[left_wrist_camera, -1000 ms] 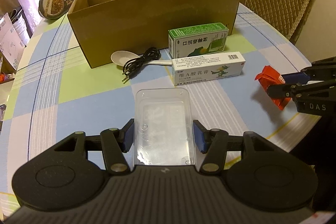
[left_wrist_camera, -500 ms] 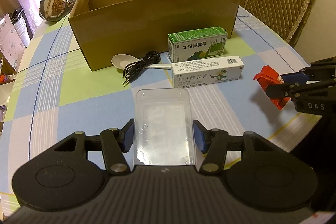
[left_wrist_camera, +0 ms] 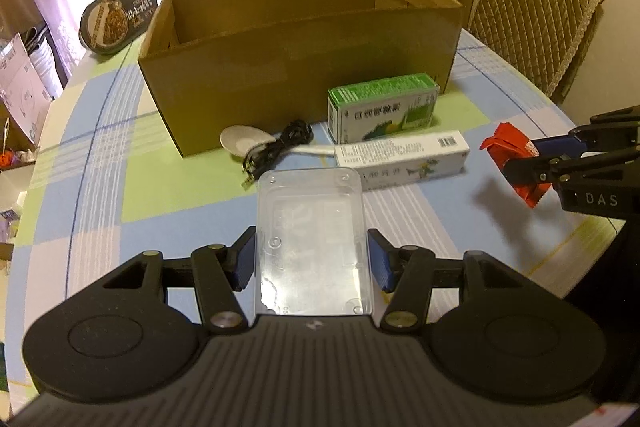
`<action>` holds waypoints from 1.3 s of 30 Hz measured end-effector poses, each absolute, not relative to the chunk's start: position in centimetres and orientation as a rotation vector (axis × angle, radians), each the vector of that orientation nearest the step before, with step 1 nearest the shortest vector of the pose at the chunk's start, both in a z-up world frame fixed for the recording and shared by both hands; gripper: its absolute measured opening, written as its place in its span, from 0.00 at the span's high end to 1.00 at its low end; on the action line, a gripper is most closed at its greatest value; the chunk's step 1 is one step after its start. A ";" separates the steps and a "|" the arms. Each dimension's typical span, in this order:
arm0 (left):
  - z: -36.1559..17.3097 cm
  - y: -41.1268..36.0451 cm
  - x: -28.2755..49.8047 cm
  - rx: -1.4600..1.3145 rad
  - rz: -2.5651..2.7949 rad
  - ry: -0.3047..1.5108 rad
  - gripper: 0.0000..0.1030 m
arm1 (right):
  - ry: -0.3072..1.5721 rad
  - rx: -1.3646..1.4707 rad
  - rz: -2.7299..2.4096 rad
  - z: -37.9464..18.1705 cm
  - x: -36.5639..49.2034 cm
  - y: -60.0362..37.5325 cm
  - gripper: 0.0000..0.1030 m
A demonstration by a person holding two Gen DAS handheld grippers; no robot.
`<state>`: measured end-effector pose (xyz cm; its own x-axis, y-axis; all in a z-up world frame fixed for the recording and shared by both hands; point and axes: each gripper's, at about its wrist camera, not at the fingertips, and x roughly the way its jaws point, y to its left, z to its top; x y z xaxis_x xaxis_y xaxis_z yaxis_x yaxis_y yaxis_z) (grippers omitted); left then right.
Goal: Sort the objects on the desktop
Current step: 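Carry the tray and red packet into the cardboard box and release both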
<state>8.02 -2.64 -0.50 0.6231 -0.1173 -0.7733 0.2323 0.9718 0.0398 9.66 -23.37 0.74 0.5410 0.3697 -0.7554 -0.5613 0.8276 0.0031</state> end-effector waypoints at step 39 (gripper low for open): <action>8.3 0.8 24.8 0.173 -0.164 0.705 0.50 | 0.666 -0.217 0.631 9.0 24.6 -15.2 0.77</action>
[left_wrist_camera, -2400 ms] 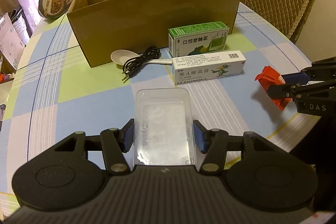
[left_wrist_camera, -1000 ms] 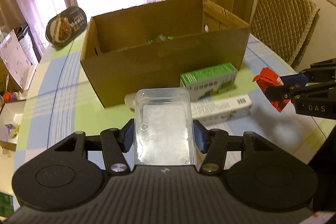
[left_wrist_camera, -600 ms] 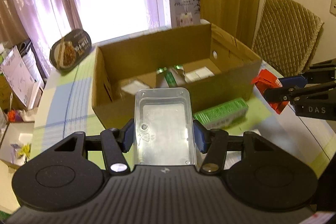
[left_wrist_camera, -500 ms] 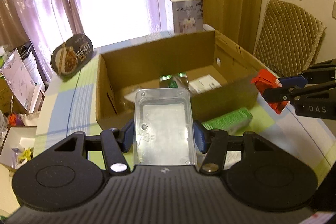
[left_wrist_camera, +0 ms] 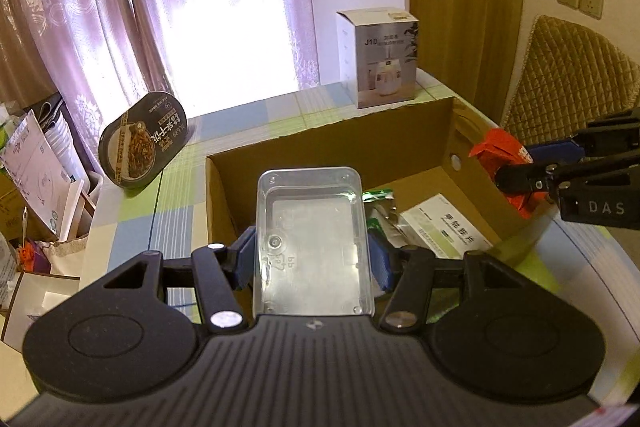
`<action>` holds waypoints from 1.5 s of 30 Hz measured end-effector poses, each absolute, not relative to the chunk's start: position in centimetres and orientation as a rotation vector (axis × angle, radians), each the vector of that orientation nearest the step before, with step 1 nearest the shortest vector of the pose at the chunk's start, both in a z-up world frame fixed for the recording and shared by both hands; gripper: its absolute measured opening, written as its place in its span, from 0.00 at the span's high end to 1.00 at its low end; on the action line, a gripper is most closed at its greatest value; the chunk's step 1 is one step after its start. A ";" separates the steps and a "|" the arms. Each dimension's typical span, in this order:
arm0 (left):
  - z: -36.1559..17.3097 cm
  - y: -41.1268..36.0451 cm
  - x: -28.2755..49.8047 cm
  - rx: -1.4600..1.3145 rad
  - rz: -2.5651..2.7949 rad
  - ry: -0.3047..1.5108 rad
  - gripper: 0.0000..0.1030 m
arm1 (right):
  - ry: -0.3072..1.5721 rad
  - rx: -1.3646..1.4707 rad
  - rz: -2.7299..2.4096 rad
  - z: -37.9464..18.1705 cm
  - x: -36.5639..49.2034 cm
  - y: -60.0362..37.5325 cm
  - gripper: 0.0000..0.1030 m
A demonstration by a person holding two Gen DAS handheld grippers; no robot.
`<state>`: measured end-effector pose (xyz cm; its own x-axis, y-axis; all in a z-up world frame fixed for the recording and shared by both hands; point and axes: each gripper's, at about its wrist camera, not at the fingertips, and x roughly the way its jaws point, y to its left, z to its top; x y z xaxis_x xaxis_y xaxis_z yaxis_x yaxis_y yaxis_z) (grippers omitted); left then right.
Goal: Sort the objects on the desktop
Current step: 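Carry the tray and red packet into the cardboard box and release both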
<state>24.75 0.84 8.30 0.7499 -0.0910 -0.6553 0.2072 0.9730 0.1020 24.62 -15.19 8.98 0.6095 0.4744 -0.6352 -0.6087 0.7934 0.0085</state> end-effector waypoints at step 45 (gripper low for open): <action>6.8 3.6 24.0 0.122 -0.122 0.691 0.33 | 0.712 -0.132 0.578 5.8 28.9 -15.7 0.44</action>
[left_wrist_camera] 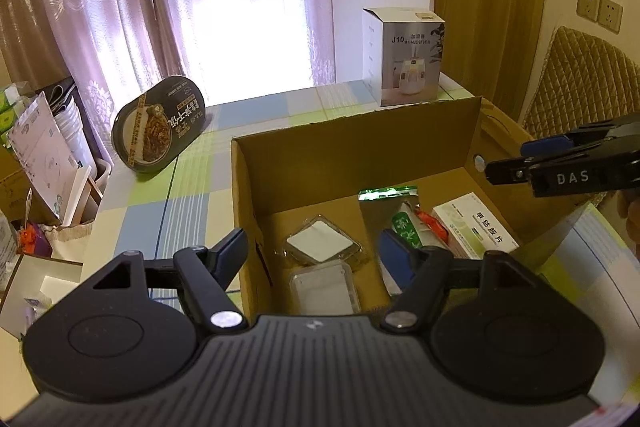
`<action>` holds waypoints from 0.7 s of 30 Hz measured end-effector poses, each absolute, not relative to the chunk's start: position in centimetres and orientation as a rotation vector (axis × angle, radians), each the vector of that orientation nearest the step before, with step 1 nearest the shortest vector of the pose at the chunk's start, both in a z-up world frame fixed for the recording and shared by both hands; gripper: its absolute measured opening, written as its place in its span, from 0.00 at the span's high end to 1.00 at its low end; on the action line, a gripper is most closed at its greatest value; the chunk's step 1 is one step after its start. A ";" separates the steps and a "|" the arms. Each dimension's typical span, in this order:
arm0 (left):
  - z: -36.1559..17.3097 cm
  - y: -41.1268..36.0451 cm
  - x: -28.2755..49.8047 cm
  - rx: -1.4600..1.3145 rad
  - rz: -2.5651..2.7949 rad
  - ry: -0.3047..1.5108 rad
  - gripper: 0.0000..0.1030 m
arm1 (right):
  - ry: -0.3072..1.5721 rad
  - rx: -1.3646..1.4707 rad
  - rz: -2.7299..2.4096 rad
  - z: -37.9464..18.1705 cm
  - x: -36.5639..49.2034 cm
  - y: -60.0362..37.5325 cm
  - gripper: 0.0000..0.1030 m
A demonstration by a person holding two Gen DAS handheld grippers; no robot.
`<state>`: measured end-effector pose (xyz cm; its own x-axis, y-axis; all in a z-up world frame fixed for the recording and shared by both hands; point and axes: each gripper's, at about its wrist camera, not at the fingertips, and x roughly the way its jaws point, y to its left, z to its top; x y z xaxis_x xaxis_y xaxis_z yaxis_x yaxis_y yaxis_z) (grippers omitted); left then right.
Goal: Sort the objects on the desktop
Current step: 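Carry the tray and red packet into the cardboard box and release both, then move both tools back to the spoon, cable and boxes on the table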
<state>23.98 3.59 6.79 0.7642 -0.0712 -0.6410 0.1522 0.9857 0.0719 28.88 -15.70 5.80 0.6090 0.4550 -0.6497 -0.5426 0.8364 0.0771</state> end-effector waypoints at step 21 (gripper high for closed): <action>5.1 3.3 13.8 0.048 -0.091 0.741 0.22 | 0.708 -0.092 0.562 6.1 18.1 -21.6 0.25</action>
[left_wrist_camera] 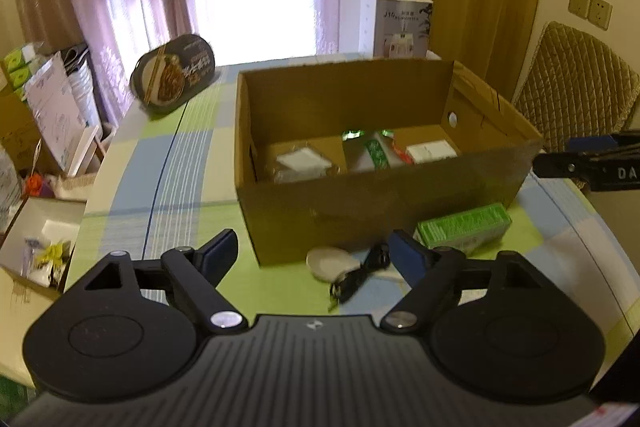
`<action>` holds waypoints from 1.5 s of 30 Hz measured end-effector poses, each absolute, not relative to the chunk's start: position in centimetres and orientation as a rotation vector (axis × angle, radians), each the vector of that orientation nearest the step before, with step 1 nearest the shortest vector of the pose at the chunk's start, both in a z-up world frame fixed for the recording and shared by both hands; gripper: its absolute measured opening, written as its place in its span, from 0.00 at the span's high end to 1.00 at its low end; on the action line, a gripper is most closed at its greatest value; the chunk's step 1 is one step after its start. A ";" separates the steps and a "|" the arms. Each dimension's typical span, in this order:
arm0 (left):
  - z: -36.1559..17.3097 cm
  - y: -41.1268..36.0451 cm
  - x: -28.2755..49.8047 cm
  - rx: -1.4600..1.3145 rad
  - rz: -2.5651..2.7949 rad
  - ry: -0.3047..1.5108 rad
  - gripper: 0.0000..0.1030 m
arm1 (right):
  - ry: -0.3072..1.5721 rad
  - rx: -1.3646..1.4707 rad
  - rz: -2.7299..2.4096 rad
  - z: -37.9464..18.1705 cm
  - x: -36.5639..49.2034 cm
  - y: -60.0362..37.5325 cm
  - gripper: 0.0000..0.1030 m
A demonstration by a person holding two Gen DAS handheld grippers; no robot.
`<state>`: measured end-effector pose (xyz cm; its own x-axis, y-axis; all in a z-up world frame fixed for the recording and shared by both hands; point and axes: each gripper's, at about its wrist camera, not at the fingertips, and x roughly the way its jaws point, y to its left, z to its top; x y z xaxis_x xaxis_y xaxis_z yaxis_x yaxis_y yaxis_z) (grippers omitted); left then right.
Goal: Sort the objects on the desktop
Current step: 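Move both tools back to the spoon, cable and boxes on the table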
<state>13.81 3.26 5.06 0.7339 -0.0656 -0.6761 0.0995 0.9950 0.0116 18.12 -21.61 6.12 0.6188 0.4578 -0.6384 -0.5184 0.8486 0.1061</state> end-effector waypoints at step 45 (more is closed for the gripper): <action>-1.4 2.6 7.6 0.047 -0.134 0.927 0.17 | 0.901 -0.256 0.607 -1.0 11.2 -22.9 0.20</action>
<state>7.57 2.63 -1.38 0.5929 -0.0947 -0.7997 0.1351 0.9907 -0.0172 11.21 -22.88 -0.95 0.4683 0.3850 -0.7953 -0.5925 0.8045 0.0406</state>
